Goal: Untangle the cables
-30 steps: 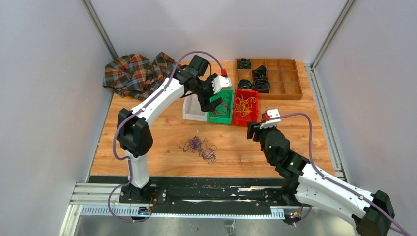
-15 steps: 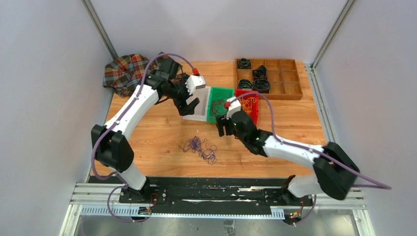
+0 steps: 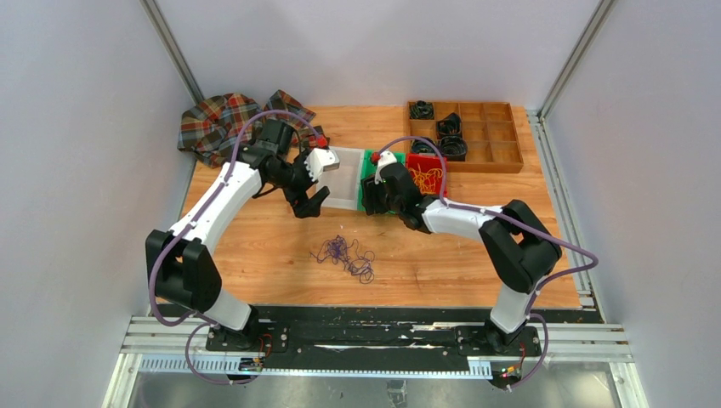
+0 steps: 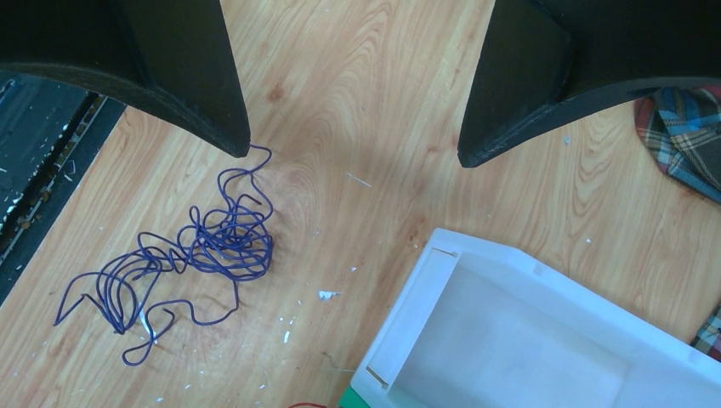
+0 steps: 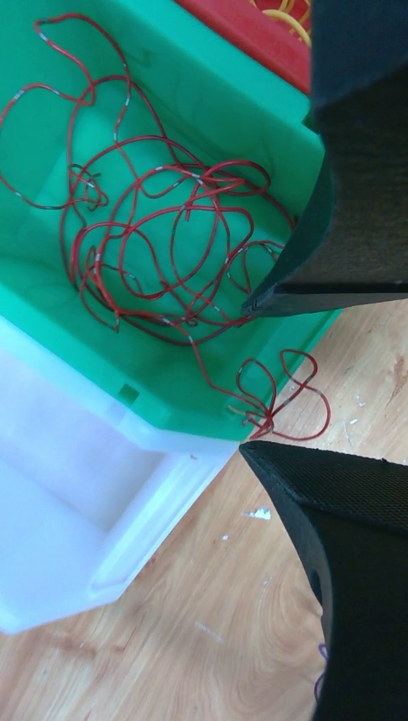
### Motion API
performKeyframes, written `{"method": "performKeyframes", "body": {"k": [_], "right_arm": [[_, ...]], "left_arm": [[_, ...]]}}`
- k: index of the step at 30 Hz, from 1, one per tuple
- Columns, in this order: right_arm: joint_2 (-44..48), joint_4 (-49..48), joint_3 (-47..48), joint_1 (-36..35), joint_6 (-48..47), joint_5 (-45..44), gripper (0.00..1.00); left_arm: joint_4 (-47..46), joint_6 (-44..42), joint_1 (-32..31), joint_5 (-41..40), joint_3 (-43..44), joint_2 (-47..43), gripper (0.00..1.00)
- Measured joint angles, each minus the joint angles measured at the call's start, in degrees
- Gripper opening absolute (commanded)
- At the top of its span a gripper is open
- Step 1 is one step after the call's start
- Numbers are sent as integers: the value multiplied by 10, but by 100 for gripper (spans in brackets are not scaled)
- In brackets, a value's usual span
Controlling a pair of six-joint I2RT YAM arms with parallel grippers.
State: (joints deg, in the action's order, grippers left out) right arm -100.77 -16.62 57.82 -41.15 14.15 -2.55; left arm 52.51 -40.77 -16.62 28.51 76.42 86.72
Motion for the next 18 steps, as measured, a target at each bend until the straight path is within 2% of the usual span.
{"method": "performKeyframes", "body": {"k": [7, 15, 18], "right_arm": [[-24, 19, 10, 8, 0, 8, 45], [-29, 29, 24, 18, 13, 16, 10], [-29, 33, 36, 23, 12, 17, 2]], "left_arm": [[10, -17, 0, 0, -6, -2, 97], [28, -32, 0, 1, -10, -2, 96], [31, -35, 0, 1, -12, -2, 95]]}}
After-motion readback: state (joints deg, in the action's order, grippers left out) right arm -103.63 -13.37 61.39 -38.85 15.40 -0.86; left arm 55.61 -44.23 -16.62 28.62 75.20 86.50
